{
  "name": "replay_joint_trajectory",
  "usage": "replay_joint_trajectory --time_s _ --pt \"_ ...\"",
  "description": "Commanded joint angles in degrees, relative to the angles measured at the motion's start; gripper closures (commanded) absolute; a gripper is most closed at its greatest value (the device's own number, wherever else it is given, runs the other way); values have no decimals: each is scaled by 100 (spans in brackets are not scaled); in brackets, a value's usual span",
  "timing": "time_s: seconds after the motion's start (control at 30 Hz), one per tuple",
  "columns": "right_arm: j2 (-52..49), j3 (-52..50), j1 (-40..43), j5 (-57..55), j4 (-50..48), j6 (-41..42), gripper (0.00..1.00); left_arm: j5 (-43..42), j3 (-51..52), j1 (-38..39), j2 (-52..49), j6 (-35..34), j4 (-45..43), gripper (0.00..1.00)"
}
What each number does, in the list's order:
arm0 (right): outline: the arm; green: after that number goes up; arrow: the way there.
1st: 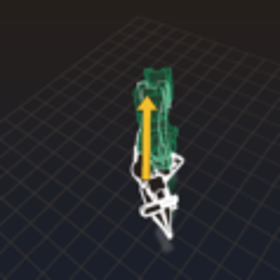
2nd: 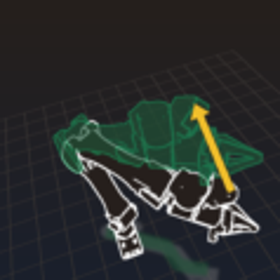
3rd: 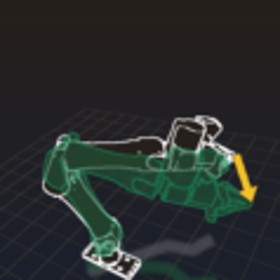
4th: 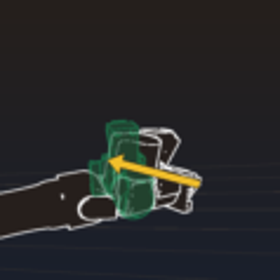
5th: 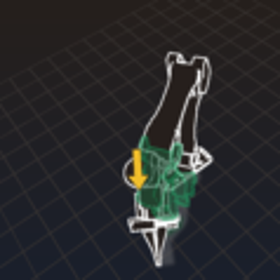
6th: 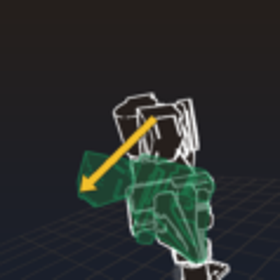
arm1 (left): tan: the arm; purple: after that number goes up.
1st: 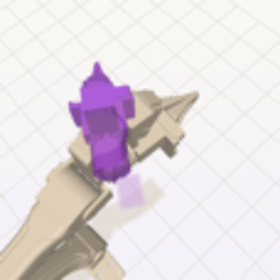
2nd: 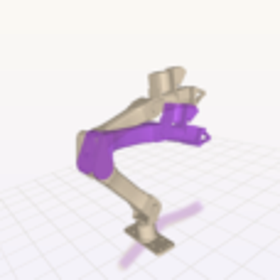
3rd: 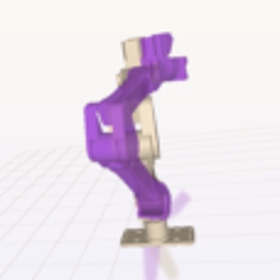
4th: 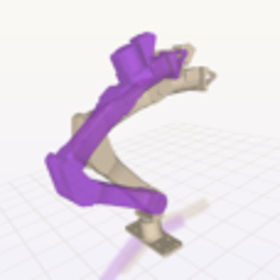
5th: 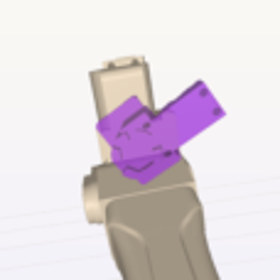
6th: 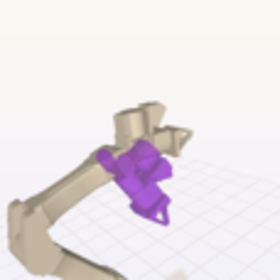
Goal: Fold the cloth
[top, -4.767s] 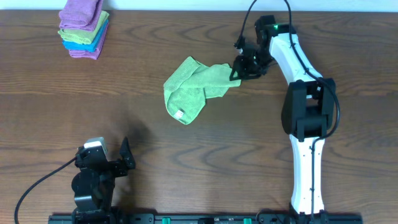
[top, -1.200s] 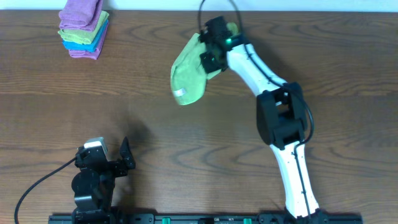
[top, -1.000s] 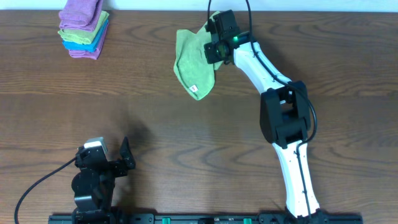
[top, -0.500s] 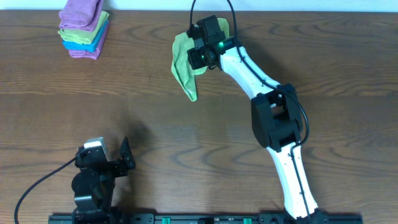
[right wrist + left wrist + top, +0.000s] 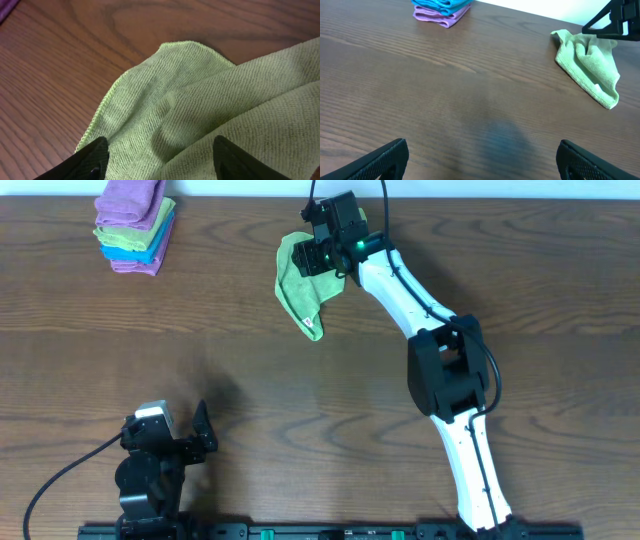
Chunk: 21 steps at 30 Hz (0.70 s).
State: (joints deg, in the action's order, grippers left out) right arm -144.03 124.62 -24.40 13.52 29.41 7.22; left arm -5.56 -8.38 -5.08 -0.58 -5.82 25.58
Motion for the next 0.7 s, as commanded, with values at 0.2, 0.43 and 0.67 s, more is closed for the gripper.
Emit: replay_joint_trajectory --time_s 0.2,0.43,0.67 --pt "35 1152 168 22 1493 -260 38 66 98 24 33 -20 42 5" --pt "85 1445 866 450 2586 -256 36 66 98 24 33 -20 42 5" --pt "85 627 1294 1792 2232 -256 30 66 98 24 33 -17 42 5"
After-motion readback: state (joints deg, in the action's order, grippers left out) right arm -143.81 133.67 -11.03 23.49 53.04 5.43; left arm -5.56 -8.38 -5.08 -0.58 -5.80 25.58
